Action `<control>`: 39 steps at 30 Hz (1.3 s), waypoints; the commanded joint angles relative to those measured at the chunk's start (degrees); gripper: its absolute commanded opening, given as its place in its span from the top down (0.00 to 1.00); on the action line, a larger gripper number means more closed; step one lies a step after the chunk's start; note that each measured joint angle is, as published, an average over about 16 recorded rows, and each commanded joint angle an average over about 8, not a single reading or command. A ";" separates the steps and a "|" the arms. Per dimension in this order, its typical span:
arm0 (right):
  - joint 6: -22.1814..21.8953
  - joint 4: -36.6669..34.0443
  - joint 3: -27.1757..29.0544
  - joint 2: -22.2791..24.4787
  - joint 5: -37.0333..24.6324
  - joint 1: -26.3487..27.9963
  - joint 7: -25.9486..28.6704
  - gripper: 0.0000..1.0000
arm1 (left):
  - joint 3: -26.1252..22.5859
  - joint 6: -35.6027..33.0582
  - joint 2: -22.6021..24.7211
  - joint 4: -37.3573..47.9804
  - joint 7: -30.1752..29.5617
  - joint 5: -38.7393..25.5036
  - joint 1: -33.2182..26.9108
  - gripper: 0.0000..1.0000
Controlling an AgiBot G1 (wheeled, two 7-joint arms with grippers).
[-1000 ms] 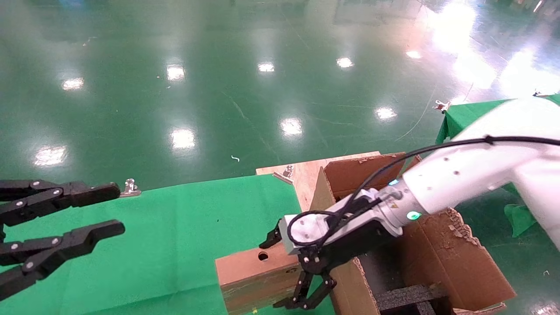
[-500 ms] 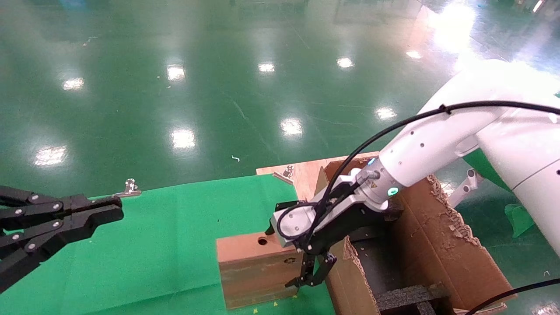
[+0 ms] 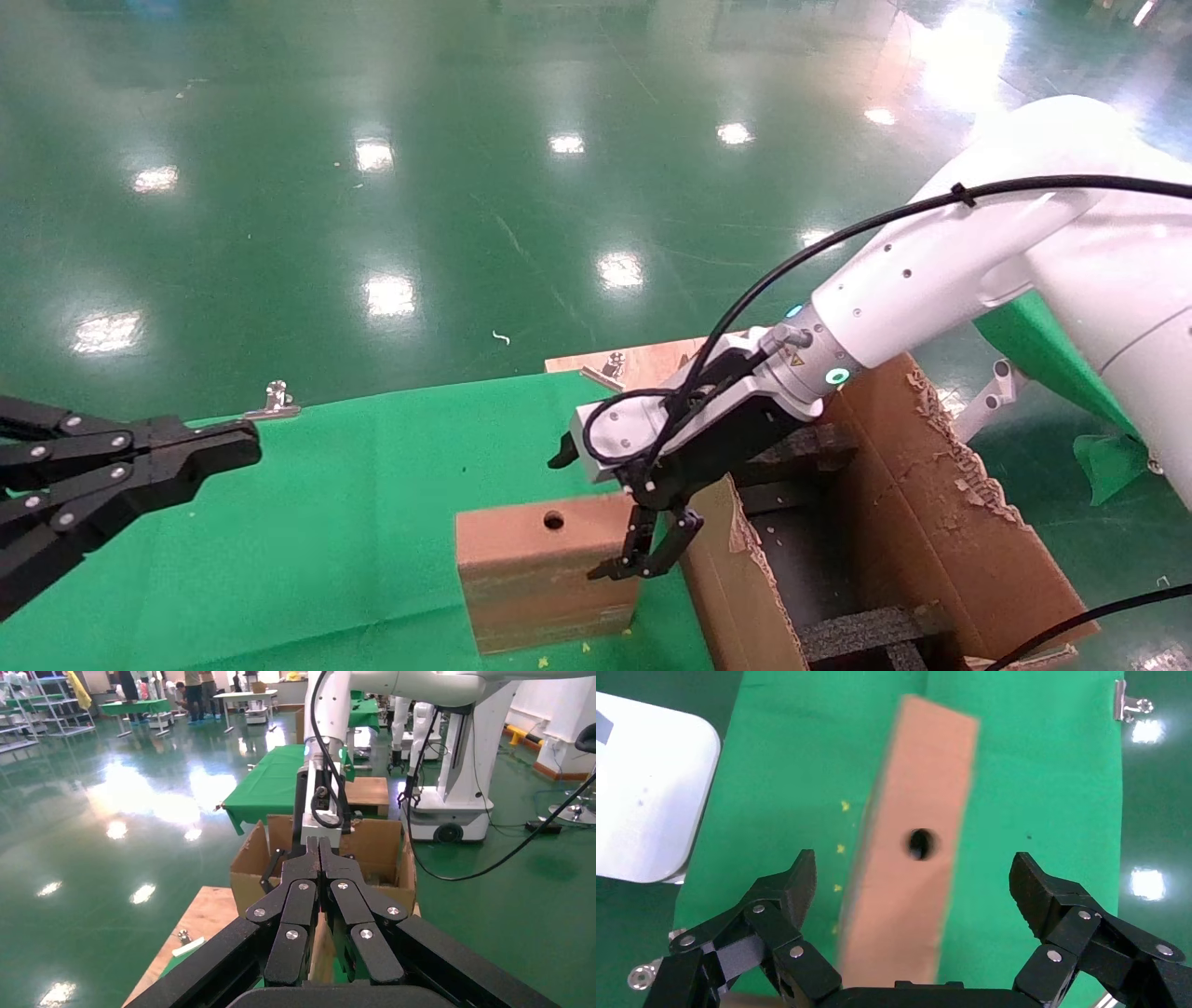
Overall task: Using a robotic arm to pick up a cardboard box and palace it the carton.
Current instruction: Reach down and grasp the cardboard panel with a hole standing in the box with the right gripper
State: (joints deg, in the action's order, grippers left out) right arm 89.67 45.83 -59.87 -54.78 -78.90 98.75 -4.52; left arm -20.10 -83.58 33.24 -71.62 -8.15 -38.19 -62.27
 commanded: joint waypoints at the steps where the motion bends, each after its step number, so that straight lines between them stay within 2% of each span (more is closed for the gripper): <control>1: -0.06 -0.88 -0.28 -0.35 0.32 0.12 -0.30 0.00 | 0.00 0.00 0.00 0.00 0.00 0.00 0.00 1.00; 14: 0.68 -5.77 -6.23 -4.18 -2.42 1.49 -2.35 0.00 | 0.00 0.00 0.00 0.00 0.00 0.00 0.00 0.98; 16: 0.67 -5.96 -7.15 -4.57 -2.56 1.76 -2.68 0.00 | -0.01 0.00 0.00 0.00 0.00 0.00 0.00 0.75; 18: 0.60 -6.11 -7.88 -4.86 -2.46 1.92 -3.01 0.12 | -0.01 0.00 0.00 0.00 0.00 0.00 0.00 0.50; 22: 0.39 -6.38 -8.93 -5.26 -2.28 2.12 -3.64 0.60 | 0.00 0.01 0.00 0.01 0.00 0.01 0.00 0.02; 24: 0.28 -6.51 -9.21 -5.38 -2.20 2.18 -3.88 0.85 | 0.00 0.01 0.00 0.01 0.01 0.01 0.01 0.00; 26: 0.21 -6.59 -9.39 -5.45 -2.20 2.24 -4.02 0.98 | 0.00 0.02 -0.01 0.01 0.01 0.02 0.01 0.00; 39: 0.21 -6.46 -9.10 -5.32 -2.14 2.24 -3.82 1.00 | 0.00 0.02 -0.01 0.01 0.01 0.02 0.01 0.00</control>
State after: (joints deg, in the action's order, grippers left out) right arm 89.88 39.36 -68.99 -60.10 -81.04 100.99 -8.35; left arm -20.09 -83.56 33.24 -71.60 -8.14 -38.17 -62.26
